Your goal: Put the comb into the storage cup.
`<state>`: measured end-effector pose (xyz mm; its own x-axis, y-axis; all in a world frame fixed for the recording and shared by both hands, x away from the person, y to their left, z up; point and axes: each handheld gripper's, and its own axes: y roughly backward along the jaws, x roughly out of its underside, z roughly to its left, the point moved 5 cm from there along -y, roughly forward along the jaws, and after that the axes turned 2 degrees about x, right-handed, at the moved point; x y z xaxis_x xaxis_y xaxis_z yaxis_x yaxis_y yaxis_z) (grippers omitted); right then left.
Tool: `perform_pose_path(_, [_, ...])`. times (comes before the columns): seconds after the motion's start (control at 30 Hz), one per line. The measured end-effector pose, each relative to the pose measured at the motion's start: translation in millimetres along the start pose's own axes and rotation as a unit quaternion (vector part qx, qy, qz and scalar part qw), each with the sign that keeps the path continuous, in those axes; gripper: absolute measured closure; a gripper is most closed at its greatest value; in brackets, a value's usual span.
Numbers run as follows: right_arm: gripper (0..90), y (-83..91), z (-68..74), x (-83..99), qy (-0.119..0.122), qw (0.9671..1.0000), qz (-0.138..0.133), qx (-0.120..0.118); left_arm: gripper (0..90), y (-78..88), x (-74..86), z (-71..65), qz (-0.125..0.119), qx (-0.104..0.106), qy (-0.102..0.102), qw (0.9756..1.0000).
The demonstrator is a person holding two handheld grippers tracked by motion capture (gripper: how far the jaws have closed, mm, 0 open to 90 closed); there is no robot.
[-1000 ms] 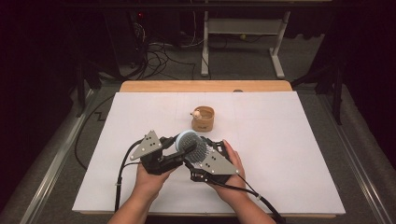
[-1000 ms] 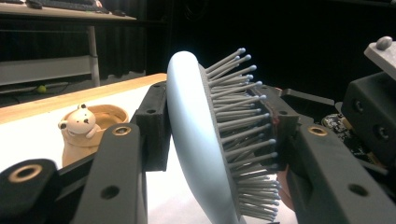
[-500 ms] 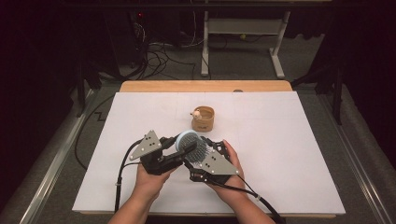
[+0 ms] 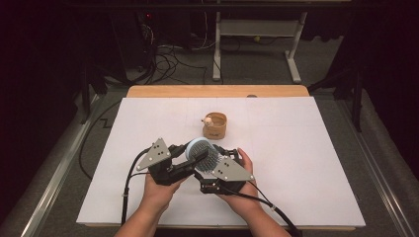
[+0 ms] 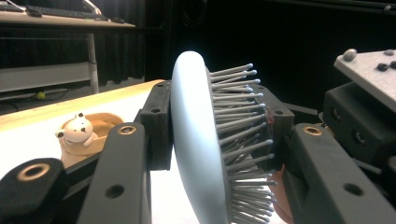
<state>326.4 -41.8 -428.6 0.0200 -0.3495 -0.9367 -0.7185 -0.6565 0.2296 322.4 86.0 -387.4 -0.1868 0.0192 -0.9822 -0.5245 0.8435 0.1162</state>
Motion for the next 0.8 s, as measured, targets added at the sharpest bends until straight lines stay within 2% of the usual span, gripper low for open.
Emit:
perform_pose_path(0.2, [0.5,-1.6,0.4,0.5,-0.011,0.9999,0.002,-0.001,57.4,2.4,-2.1,1.4,-0.004,-0.006,-0.002,1.0])
perform_pose_path(0.8, [0.0,-1.2,-5.7,5.6,-0.023,0.9996,0.012,-0.008,57.4,12.7,-5.2,13.5,-0.015,-0.037,-0.009,0.9992])
